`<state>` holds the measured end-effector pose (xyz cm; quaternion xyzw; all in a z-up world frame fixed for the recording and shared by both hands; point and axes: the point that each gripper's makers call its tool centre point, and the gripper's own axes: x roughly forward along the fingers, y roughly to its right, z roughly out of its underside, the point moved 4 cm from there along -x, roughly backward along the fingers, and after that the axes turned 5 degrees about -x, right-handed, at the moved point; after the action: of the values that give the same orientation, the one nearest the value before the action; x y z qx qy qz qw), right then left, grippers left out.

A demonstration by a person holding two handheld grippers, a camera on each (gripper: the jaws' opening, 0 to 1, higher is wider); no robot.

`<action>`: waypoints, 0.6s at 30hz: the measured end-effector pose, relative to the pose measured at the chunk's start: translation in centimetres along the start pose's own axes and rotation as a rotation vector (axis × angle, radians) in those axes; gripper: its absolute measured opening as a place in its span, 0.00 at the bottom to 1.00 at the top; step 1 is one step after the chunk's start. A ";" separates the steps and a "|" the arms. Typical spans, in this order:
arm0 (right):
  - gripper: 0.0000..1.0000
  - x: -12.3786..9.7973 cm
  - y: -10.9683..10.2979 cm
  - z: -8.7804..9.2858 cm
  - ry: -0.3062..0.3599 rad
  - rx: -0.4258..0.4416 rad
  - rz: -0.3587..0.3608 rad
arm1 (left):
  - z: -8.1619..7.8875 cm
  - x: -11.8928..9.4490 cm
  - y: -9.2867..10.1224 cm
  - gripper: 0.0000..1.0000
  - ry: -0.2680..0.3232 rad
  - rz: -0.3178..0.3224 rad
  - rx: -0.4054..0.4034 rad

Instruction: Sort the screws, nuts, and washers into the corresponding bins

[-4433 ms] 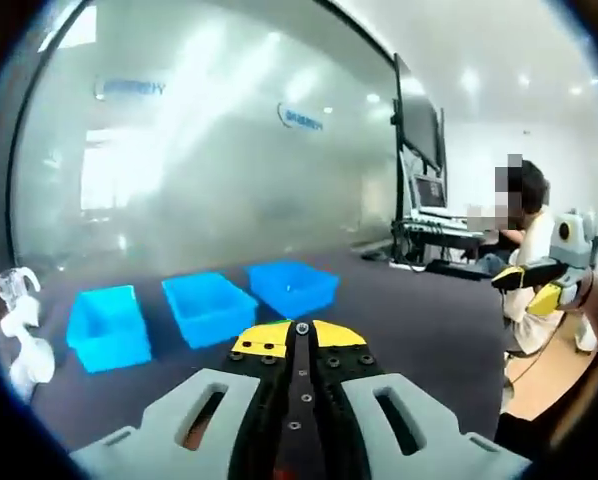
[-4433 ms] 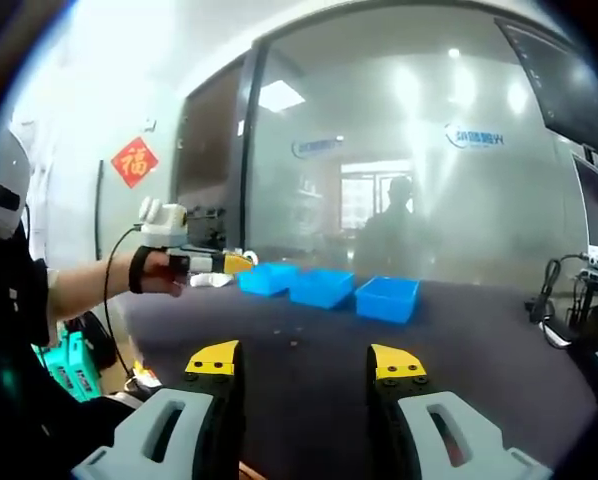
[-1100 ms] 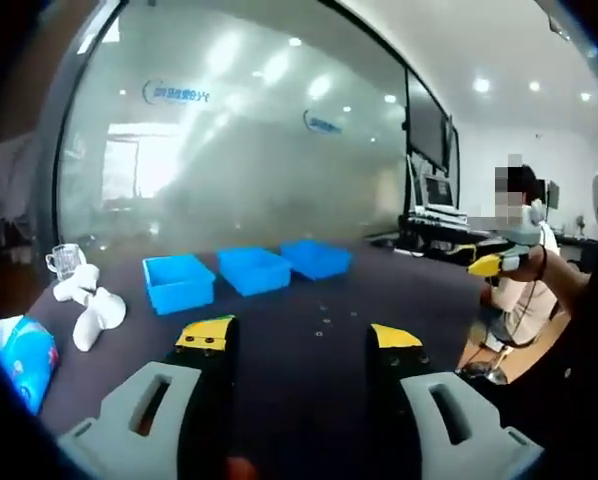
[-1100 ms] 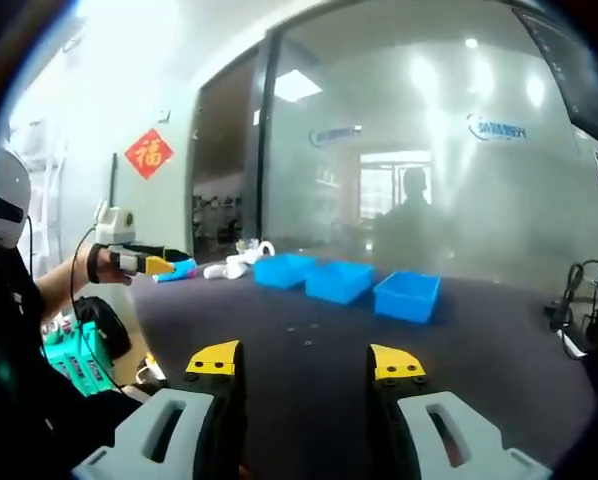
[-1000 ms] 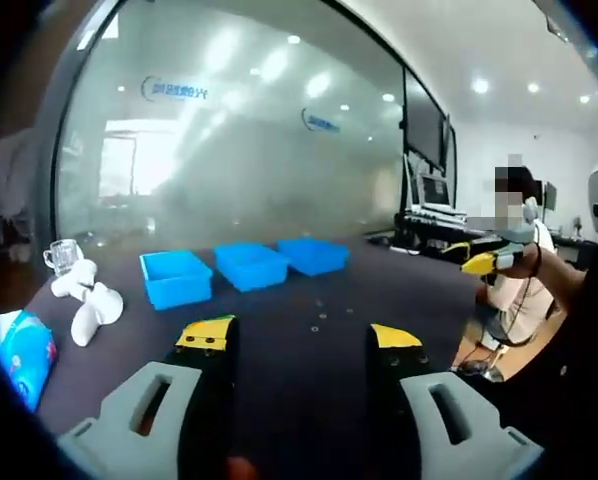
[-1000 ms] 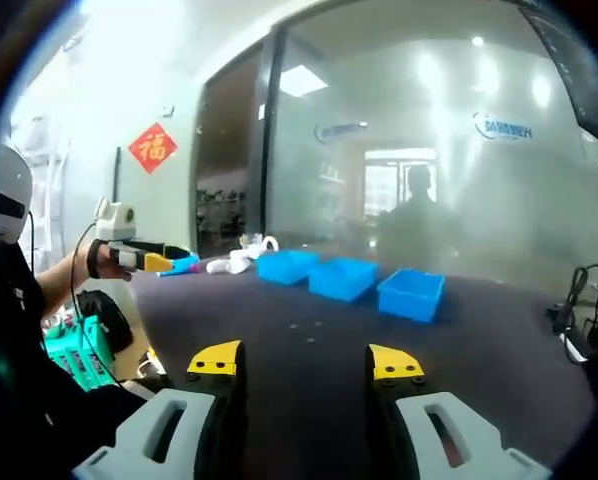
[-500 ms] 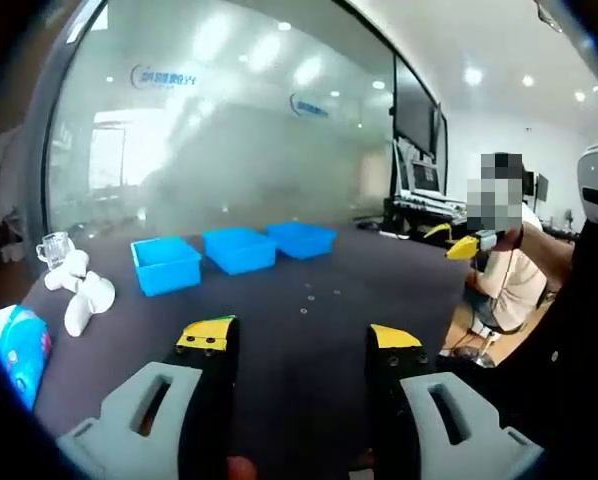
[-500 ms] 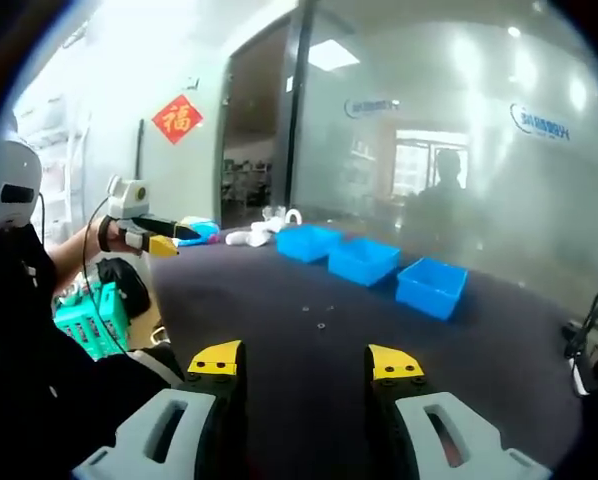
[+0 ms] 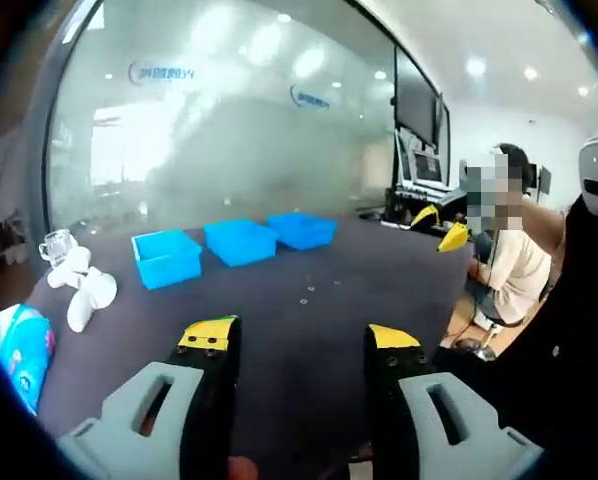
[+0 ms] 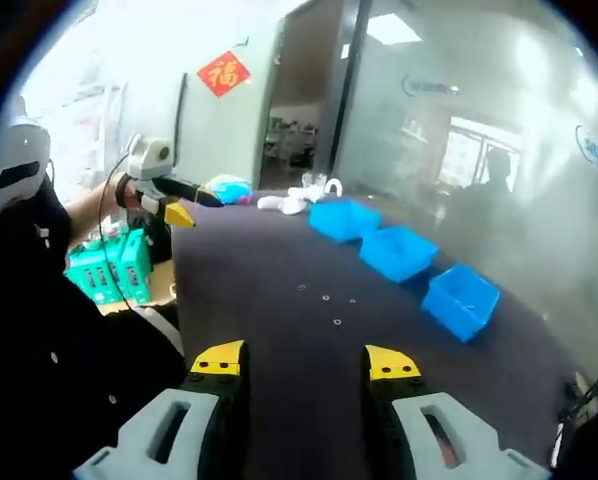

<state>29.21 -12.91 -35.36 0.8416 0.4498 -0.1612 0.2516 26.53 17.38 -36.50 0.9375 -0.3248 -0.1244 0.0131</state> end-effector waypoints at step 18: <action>0.36 7.3 2.7 -0.8 -0.216 -0.068 -0.224 | 1.2 0.2 1.2 0.48 -0.037 0.027 -0.023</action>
<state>35.43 -8.78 -37.54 0.7550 0.5163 -0.2625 0.3072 25.70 16.37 -37.58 0.9303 -0.3361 -0.1454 0.0195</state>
